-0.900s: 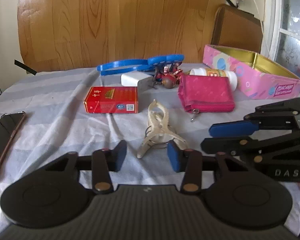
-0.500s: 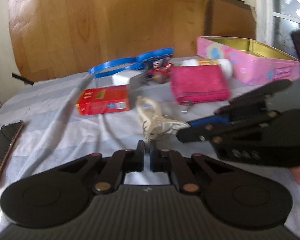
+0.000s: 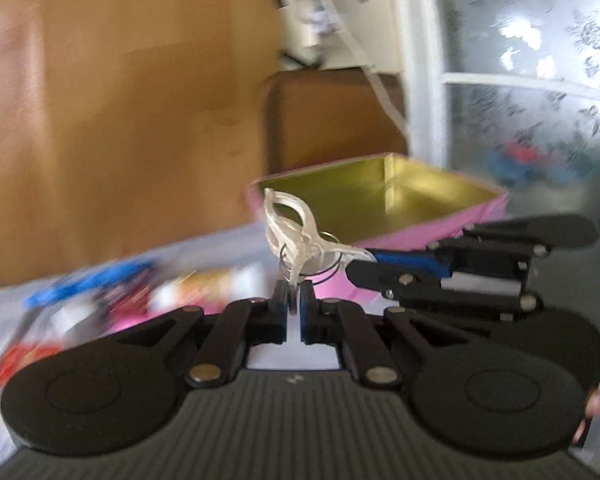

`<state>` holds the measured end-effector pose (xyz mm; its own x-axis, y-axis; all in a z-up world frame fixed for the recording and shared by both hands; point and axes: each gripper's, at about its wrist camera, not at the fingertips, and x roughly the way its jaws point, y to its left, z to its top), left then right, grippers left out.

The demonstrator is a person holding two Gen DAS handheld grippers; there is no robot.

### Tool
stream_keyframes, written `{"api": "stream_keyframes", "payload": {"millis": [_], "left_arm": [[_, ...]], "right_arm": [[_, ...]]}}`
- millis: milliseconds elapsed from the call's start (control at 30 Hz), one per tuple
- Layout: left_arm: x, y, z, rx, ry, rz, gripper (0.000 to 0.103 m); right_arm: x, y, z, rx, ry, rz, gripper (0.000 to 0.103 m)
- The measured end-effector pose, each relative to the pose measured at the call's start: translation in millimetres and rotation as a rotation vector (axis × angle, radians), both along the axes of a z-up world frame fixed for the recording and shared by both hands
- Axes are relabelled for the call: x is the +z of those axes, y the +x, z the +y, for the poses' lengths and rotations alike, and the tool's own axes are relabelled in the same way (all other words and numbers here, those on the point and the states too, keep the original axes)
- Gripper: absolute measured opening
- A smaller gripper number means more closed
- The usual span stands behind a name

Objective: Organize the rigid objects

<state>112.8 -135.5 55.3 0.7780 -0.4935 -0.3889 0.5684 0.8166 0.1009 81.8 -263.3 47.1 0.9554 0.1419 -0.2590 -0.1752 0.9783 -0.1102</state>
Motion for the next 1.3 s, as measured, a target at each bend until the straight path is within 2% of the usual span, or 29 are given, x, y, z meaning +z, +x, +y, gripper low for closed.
{"api": "stream_keyframes", "payload": {"millis": [167,233,267,300,333,400,500,567,633,700,800,900,1000,1067,1133,1200,1300], "left_arm": [[-1.5,39.0,-79.0,-0.051,-0.031,-0.019,0.007],[-6.7,58.7,-100.5,-0.043,-0.06,0.039,0.011],[-9.1,68.6,-109.1,-0.027,-0.072,0.082,0.02],[-12.4,76.7,-114.8,0.003,-0.074,0.123,0.023],[-14.6,79.1,-116.9,0.025,-0.071,0.142,0.023],[-16.2,75.7,-108.3,0.027,-0.084,0.141,0.024],[-15.8,56.0,-78.5,0.049,-0.113,0.121,0.034],[-20.0,40.8,-42.8,0.097,-0.138,0.136,0.035],[-25.7,25.6,-3.6,0.168,-0.144,0.147,0.035],[-34.3,17.1,39.6,0.298,-0.127,0.142,0.035],[-44.9,12.4,107.4,0.514,-0.087,0.129,0.035],[-56.7,7.9,165.3,0.728,0.014,0.108,0.035],[-68.4,3.7,205.8,0.815,-0.016,0.135,0.035],[-73.4,2.6,227.5,0.839,-0.118,0.2,0.035],[-74.2,3.0,236.1,0.836,-0.201,0.211,0.036],[-75.7,6.8,233.9,0.821,-0.232,0.211,0.042],[-76.1,7.0,232.6,0.797,-0.243,0.207,0.042]], "right_arm": [[3.7,20.0,-73.6,-0.164,0.033,-0.023,0.007],[1.9,36.1,-99.7,-0.22,0.049,-0.016,0.007],[1.7,43.0,-108.1,-0.237,0.059,-0.005,0.008],[0.0,46.7,-117.1,-0.261,0.078,-0.004,0.011],[-2.8,47.0,-125.9,-0.295,0.103,-0.022,0.026],[-8.8,44.2,-136.2,-0.32,0.152,-0.058,0.049],[-14.3,34.2,-139.4,-0.305,0.223,-0.089,0.049],[-11.4,30.3,-138.0,-0.285,0.229,-0.126,0.048],[-8.5,26.1,-134.8,-0.266,0.232,-0.143,0.048],[-3.3,25.3,-129.9,-0.237,0.247,-0.141,0.048],[6.9,18.6,-107.0,-0.128,0.272,-0.118,0.048],[15.4,28.0,-58.5,0.073,0.254,-0.039,0.048],[14.7,49.9,3.4,0.294,0.216,0.079,0.048],[10.4,67.2,49.6,0.403,0.16,0.126,0.049],[5.7,89.7,95.8,0.483,0.096,0.168,0.055],[-0.4,113.8,138.5,0.543,0.026,0.21,0.059],[-10.7,148.1,191.7,0.56,-0.076,0.263,0.061]]}}
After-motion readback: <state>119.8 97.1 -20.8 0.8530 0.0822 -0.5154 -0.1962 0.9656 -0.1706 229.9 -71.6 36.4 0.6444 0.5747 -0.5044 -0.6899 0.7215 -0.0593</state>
